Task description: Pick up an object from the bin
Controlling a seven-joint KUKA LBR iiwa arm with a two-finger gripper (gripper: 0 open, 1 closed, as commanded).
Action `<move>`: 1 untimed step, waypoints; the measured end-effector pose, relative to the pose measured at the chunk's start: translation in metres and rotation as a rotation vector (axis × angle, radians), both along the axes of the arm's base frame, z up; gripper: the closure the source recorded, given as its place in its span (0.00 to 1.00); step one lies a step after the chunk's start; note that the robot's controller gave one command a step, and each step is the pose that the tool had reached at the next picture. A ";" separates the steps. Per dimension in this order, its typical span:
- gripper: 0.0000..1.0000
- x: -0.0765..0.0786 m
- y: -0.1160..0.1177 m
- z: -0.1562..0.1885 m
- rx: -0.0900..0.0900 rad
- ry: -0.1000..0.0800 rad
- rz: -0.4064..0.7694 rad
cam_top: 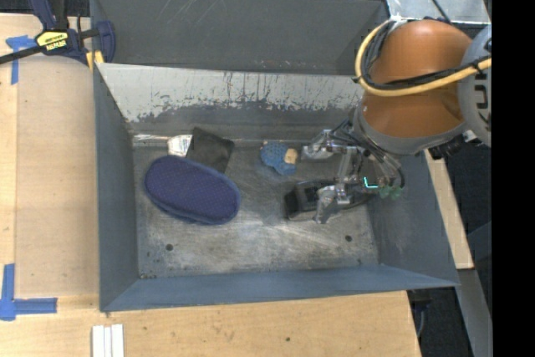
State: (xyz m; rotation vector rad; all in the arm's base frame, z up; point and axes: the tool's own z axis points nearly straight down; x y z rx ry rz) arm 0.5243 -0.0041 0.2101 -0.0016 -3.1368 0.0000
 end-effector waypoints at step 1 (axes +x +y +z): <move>0.00 0.026 -0.021 -0.139 0.002 -0.003 -0.014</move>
Offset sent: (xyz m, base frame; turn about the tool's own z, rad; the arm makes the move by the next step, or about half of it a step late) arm 0.0252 -0.0218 -0.1401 0.0129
